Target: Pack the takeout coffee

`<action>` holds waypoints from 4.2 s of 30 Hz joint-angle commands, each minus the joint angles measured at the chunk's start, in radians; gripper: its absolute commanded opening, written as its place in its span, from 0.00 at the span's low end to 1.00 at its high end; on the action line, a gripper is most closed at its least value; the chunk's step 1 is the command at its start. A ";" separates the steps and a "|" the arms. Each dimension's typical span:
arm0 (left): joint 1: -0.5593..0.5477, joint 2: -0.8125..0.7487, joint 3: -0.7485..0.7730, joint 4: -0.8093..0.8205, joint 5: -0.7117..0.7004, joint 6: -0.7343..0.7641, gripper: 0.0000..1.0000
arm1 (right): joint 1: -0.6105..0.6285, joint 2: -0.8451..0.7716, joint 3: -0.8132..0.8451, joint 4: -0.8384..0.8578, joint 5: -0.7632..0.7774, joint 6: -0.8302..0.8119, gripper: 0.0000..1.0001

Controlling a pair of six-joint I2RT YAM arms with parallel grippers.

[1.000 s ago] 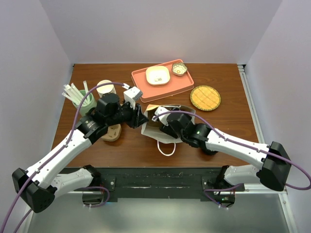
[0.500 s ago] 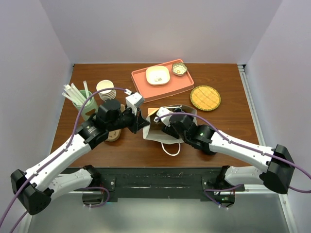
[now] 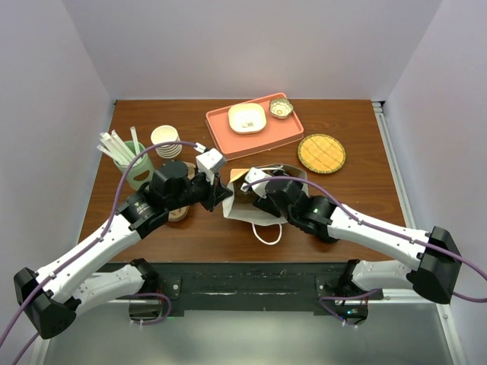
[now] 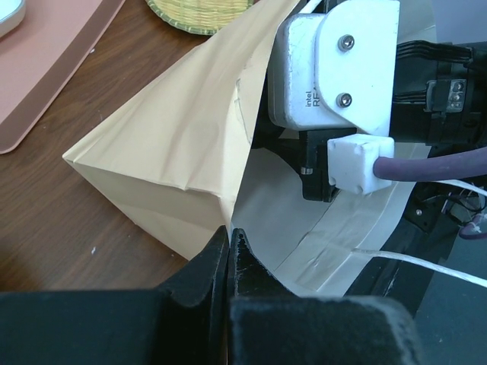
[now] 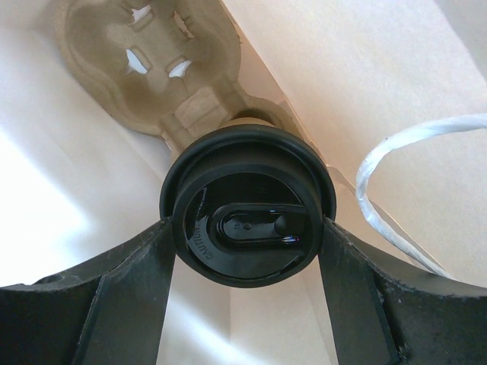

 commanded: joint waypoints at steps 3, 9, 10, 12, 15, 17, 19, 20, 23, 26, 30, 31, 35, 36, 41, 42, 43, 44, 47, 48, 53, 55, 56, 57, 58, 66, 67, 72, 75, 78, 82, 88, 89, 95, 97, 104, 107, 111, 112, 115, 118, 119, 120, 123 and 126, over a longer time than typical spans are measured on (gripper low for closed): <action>-0.003 -0.020 -0.007 -0.002 -0.007 0.057 0.00 | 0.000 0.010 0.049 0.029 0.058 0.007 0.28; -0.003 -0.018 -0.009 0.005 -0.028 0.055 0.00 | 0.000 0.000 0.063 -0.011 0.035 0.001 0.29; -0.003 -0.018 -0.009 0.005 -0.025 0.055 0.00 | 0.000 0.002 0.063 -0.014 0.035 -0.005 0.29; -0.003 -0.015 -0.007 0.007 -0.025 0.051 0.00 | 0.000 -0.003 0.060 -0.017 0.037 -0.007 0.29; -0.003 -0.014 -0.007 0.012 -0.028 0.051 0.00 | 0.000 -0.010 0.057 -0.028 0.037 -0.010 0.29; -0.004 -0.012 -0.009 0.016 -0.027 0.049 0.00 | 0.000 -0.013 0.052 -0.043 0.029 -0.004 0.29; -0.004 -0.011 -0.007 0.018 -0.023 0.049 0.00 | 0.000 -0.021 0.041 -0.054 0.020 0.002 0.30; -0.003 -0.011 -0.007 0.021 -0.025 0.049 0.00 | 0.001 -0.024 0.038 -0.060 0.028 0.005 0.30; -0.003 -0.003 -0.001 0.019 -0.023 0.051 0.00 | 0.000 -0.038 0.032 -0.071 0.040 0.014 0.30; -0.003 -0.001 -0.001 0.022 -0.016 0.052 0.00 | 0.000 -0.042 0.012 -0.043 0.040 0.005 0.30; -0.006 0.000 0.001 0.018 -0.011 0.051 0.00 | 0.001 -0.024 -0.006 -0.011 0.023 0.004 0.30; -0.004 0.000 0.002 0.016 -0.008 0.051 0.00 | -0.002 -0.020 -0.011 0.001 0.022 0.002 0.30; -0.004 -0.003 0.002 0.013 0.001 0.049 0.00 | -0.003 -0.010 -0.029 0.040 0.023 -0.012 0.31; -0.004 -0.003 0.002 0.012 0.003 0.049 0.00 | -0.007 -0.006 -0.032 0.046 0.020 -0.013 0.31; -0.004 -0.001 0.001 0.013 0.016 0.048 0.00 | -0.016 0.017 -0.043 0.090 0.005 -0.019 0.31; -0.004 -0.003 0.001 0.013 0.019 0.046 0.00 | -0.017 0.022 -0.043 0.097 0.003 -0.021 0.31; -0.004 -0.003 0.001 0.013 0.021 0.046 0.00 | -0.019 0.025 -0.043 0.109 0.000 -0.024 0.30; -0.004 -0.004 0.002 0.010 0.024 0.046 0.00 | -0.020 0.034 -0.043 0.115 -0.004 -0.022 0.31; -0.004 -0.004 0.001 0.007 0.023 0.046 0.00 | -0.026 0.051 -0.048 0.132 -0.007 -0.022 0.31; -0.004 -0.006 0.002 0.004 0.021 0.048 0.00 | -0.028 0.054 -0.049 0.133 -0.007 -0.022 0.31; -0.003 -0.007 0.002 0.001 0.024 0.049 0.00 | -0.039 0.076 -0.045 0.147 0.006 -0.025 0.30; -0.003 -0.006 0.002 -0.001 0.024 0.051 0.00 | -0.042 0.076 -0.042 0.147 -0.001 -0.024 0.30; -0.004 -0.003 0.005 -0.002 0.023 0.052 0.00 | -0.043 0.076 -0.040 0.144 -0.001 -0.024 0.30; -0.003 -0.003 0.005 -0.001 0.023 0.055 0.00 | -0.043 0.076 -0.040 0.143 0.000 -0.024 0.30; -0.004 -0.004 0.005 -0.001 0.021 0.057 0.00 | -0.043 0.079 -0.040 0.132 0.008 -0.019 0.30; -0.003 0.002 0.013 -0.010 0.015 0.068 0.00 | -0.049 0.056 -0.020 0.029 -0.027 0.021 0.30; -0.003 0.003 0.014 -0.008 0.015 0.068 0.00 | -0.050 0.053 -0.020 0.026 -0.030 0.024 0.30; -0.003 0.005 0.016 -0.008 0.016 0.071 0.00 | -0.051 0.068 -0.022 0.021 -0.047 0.025 0.30; -0.003 0.006 0.016 -0.008 0.018 0.066 0.00 | -0.063 0.089 -0.022 0.040 -0.043 0.030 0.30; -0.004 0.005 0.018 -0.010 0.019 0.066 0.00 | -0.086 0.099 -0.025 0.070 -0.050 0.034 0.30; -0.003 0.003 0.016 -0.013 0.021 0.065 0.00 | -0.094 0.119 -0.014 0.077 -0.034 0.036 0.30; -0.003 0.009 0.025 -0.015 0.019 0.068 0.00 | -0.094 0.125 0.026 0.024 0.014 0.031 0.29; -0.004 0.011 0.027 -0.013 0.019 0.069 0.00 | -0.094 0.126 0.029 0.018 0.019 0.031 0.29; -0.004 0.019 0.033 -0.008 0.021 0.074 0.00 | -0.096 0.135 0.035 0.009 -0.004 0.056 0.29; -0.003 0.017 0.034 -0.010 0.018 0.075 0.00 | -0.094 0.148 0.032 0.020 -0.009 0.060 0.30; -0.003 0.014 0.034 -0.019 0.016 0.074 0.00 | -0.097 0.166 -0.018 0.075 0.009 0.085 0.34; -0.003 0.017 0.036 -0.019 0.018 0.077 0.00 | -0.105 0.172 -0.029 0.092 0.034 0.105 0.45; -0.004 0.020 0.039 -0.016 0.019 0.082 0.00 | -0.108 0.186 -0.025 0.104 0.055 0.119 0.48; -0.004 0.020 0.039 -0.018 0.019 0.082 0.00 | -0.106 0.192 -0.023 0.104 0.065 0.122 0.48; -0.003 0.022 0.042 -0.019 0.019 0.083 0.00 | -0.111 0.191 -0.023 0.097 0.091 0.132 0.43; -0.004 0.020 0.041 -0.021 0.018 0.083 0.00 | -0.117 0.189 -0.031 0.087 0.101 0.148 0.46; -0.003 0.022 0.042 -0.019 0.018 0.086 0.00 | -0.117 0.188 -0.031 0.081 0.106 0.152 0.48; -0.003 0.022 0.042 -0.019 0.016 0.086 0.00 | -0.117 0.188 -0.029 0.068 0.120 0.156 0.48; -0.003 0.023 0.044 -0.021 0.015 0.086 0.00 | -0.117 0.177 -0.023 0.034 0.147 0.163 0.46; -0.003 0.023 0.044 -0.019 0.015 0.088 0.00 | -0.117 0.159 -0.019 -0.001 0.134 0.163 0.45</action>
